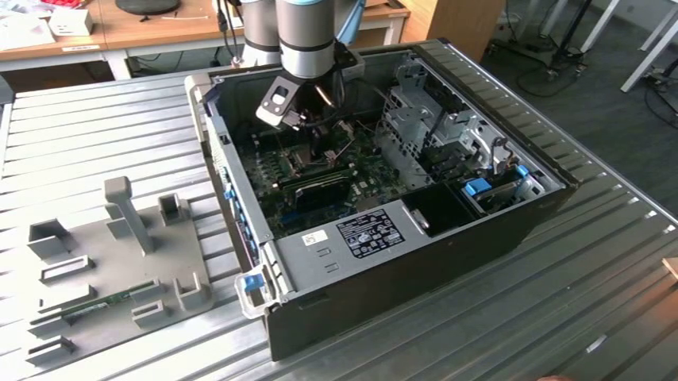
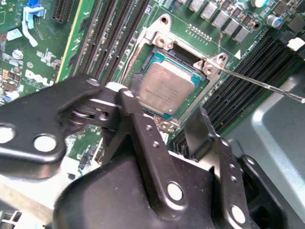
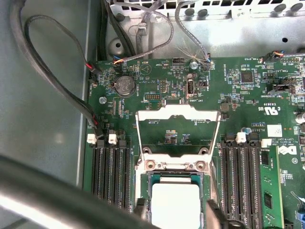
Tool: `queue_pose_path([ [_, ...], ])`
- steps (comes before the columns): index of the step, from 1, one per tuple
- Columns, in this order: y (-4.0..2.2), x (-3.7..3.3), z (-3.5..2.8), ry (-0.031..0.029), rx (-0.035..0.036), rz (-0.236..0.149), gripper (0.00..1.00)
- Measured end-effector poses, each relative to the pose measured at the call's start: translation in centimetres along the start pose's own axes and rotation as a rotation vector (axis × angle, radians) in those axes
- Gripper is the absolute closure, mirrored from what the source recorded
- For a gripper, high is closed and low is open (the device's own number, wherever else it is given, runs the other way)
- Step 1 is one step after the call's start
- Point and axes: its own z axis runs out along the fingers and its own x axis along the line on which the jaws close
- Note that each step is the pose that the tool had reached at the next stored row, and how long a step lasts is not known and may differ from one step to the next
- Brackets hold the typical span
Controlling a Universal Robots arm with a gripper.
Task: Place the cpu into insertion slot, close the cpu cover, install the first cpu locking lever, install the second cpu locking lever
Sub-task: 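Place the cpu into insertion slot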
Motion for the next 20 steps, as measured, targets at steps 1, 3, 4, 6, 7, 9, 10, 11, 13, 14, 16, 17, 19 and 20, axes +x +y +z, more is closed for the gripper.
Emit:
queue_pose_path([
  [1, 0.00, 0.00, 0.00, 0.0000, -0.0001, 0.000, 0.41],
  [3, 0.00, 0.00, -0.01, 0.0000, 0.0000, 0.000, 0.47],
  [4, 0.00, 0.00, -0.01, 0.0000, -0.0001, 0.000, 0.53],
  [6, 0.00, 0.00, -0.02, 0.0000, 0.0000, 0.000, 0.59],
  [7, 0.00, 0.00, -0.02, 0.0000, 0.0000, 0.000, 0.65],
  [9, 0.00, 0.00, -0.03, 0.0000, 0.0000, 0.000, 0.71],
  [10, 0.00, 0.00, -0.03, 0.0000, 0.0000, 0.000, 0.77],
  [11, 0.00, 0.00, -0.04, 0.0000, 0.0000, 0.000, 0.77],
  [13, 0.00, 0.00, -0.04, 0.0000, 0.0000, 0.000, 0.88],
  [14, 0.00, 0.00, -0.05, 0.0000, 0.0000, 0.000, 0.88],
  [16, 0.00, 0.00, -0.06, 0.0000, 0.0000, 0.000, 0.90],
  [17, 0.01, 0.00, -0.06, 0.0000, 0.0000, 0.000, 0.90],
  [19, 0.01, 0.00, -0.06, 0.0000, 0.0008, 0.000, 0.90],
  [20, 0.02, 0.00, -0.06, 0.0000, 0.0058, 0.000, 0.90],
])
